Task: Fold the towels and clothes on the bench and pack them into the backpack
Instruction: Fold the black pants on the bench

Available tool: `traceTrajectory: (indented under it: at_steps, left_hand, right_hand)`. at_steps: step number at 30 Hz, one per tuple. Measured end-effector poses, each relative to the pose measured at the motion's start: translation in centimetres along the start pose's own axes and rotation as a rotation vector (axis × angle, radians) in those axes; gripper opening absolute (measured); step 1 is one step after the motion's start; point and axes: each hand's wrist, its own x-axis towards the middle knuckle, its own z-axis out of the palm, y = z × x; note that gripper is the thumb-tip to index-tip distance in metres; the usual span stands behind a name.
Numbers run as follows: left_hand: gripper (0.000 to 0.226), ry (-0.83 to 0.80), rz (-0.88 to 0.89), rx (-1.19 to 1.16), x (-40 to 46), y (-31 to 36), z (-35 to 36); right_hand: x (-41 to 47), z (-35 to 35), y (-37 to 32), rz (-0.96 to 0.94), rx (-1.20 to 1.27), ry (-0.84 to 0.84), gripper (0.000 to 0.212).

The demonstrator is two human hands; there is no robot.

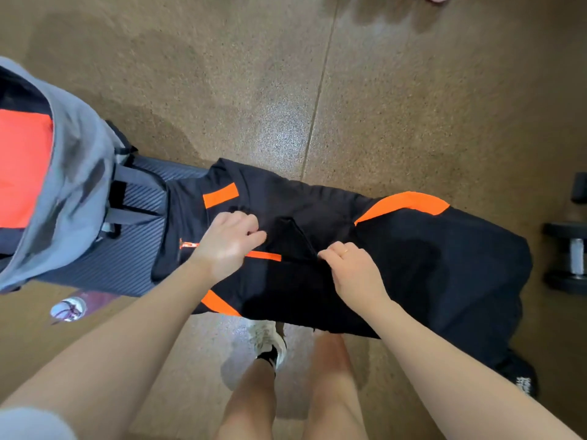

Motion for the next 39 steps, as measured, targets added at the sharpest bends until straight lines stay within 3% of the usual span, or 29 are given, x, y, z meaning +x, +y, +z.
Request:
traceTrajectory:
  at_steps: [3, 6, 8, 12, 16, 19, 23, 26, 29, 31, 33, 37, 39]
  left_hand:
    - [0.040, -0.193, -0.023, 0.137, -1.7, 0.2, 1.0]
    - [0.021, -0.141, -0.149, 0.090, -1.6, 2.1, 0.8]
    - [0.031, -0.057, -0.161, 0.004, -0.5, 4.4, 1.1]
    - [0.028, -0.042, -0.196, -0.175, 3.3, 9.4, 2.5]
    - [0.038, -0.083, -0.415, -0.230, 8.8, 13.8, 4.3]
    - [0.038, -0.124, -0.593, -0.136, 11.8, 15.5, 5.7]
    - [0.014, 0.013, -0.728, -0.161, 13.4, 15.3, 5.9]
    - [0.024, -0.013, -0.703, -0.234, 13.0, 14.8, 5.4]
    - [0.021, 0.143, -0.588, -0.206, 11.8, 14.4, 3.8]
    - [0.024, 0.142, -0.510, -0.173, 10.9, 14.1, 2.9]
    - [0.033, 0.089, -0.454, -0.078, 10.1, 14.3, 2.2]
    - [0.056, -0.313, -0.520, 0.085, 8.1, 16.0, 3.0]
    - [0.063, -0.410, -0.582, 0.181, 8.4, 17.3, 3.3]
  right_hand:
    - [-1.6, 1.2, 0.4, 0.030, 0.088, -0.278, 0.040]
    - [-1.8, -0.3, 1.8, 0.202, 0.241, -0.041, 0.026]
    - [-1.0, -1.5, 3.6, 0.214, 0.191, 0.057, 0.022]
    - [2.0, -2.9, 7.9, 0.079, 0.071, 0.068, 0.029]
    - [4.7, -2.2, 11.8, -0.047, 0.090, -0.065, 0.050]
    - [5.7, -2.2, 14.0, -0.009, 0.084, -0.147, 0.061]
    - [7.0, -3.2, 16.7, -0.015, 0.025, -0.293, 0.037]
    - [7.0, -4.8, 17.5, -0.012, -0.031, -0.322, 0.020]
    - [5.1, -5.8, 17.7, -0.192, -0.314, -0.049, 0.011]
    - [2.4, -6.4, 17.7, -0.249, -0.427, 0.073, 0.016]
    - [-1.4, -5.8, 18.0, -0.251, -0.467, 0.060, 0.004]
    - [-7.4, -4.1, 18.8, -0.176, -0.504, -0.129, 0.025]
    - [-8.1, -3.6, 19.0, -0.130, -0.475, -0.157, 0.025]
